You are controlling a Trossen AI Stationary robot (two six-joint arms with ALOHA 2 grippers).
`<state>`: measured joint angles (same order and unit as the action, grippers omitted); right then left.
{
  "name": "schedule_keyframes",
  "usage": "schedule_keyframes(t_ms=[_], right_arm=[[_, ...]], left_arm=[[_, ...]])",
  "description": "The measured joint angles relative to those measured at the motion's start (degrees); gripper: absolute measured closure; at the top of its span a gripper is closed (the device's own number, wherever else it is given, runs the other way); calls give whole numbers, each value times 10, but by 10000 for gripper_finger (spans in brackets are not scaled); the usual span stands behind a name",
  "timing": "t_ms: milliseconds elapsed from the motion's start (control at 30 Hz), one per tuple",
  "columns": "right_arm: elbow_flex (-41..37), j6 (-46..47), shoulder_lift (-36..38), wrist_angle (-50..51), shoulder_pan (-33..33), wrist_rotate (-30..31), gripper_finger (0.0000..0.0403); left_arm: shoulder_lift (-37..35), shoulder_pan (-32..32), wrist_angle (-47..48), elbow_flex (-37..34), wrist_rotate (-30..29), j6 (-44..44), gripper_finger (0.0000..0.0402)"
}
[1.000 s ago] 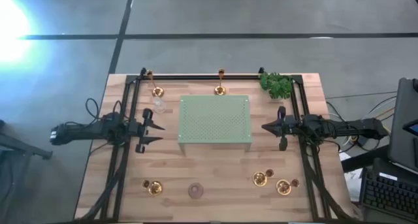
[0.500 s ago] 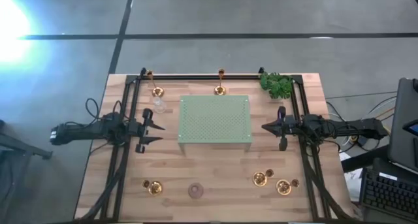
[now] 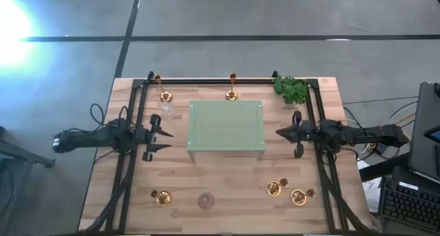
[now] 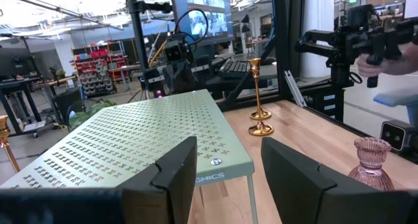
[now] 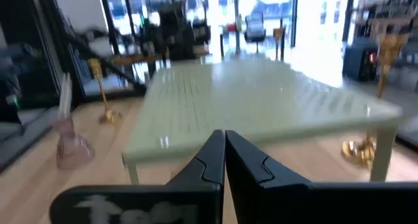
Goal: Pick & Place candle stick holders
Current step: Put the gold candle stand on the shelf
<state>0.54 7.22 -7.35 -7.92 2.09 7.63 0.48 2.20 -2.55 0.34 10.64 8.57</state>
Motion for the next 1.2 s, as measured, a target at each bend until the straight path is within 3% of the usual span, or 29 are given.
schedule_keyframes(t_ms=[133, 233, 300, 400, 633, 733, 1000, 1200], right_arm=[[0, 19, 0, -106, 0, -4, 394], [1, -16, -3, -184, 0, -8, 394], [20, -16, -8, -192, 0, 6, 394], [74, -22, -30, -136, 0, 31, 394], [236, -10, -143, 140, 0, 117, 394], [279, 1, -199, 178, 0, 153, 394], [384, -84, -331, 152, 0, 145, 394], [478, -83, -411, 240, 19, 68, 394]], left_arm=[[0, 0, 0, 0, 0, 0, 225], [0, 0, 0, 0, 0, 0, 225], [0, 0, 0, 0, 0, 0, 225], [0, 0, 0, 0, 0, 0, 225], [0, 0, 0, 0, 0, 0, 225], [1, 0, 0, 0, 0, 0, 225], [1, 0, 0, 0, 0, 0, 225], [1, 0, 0, 0, 0, 0, 225]])
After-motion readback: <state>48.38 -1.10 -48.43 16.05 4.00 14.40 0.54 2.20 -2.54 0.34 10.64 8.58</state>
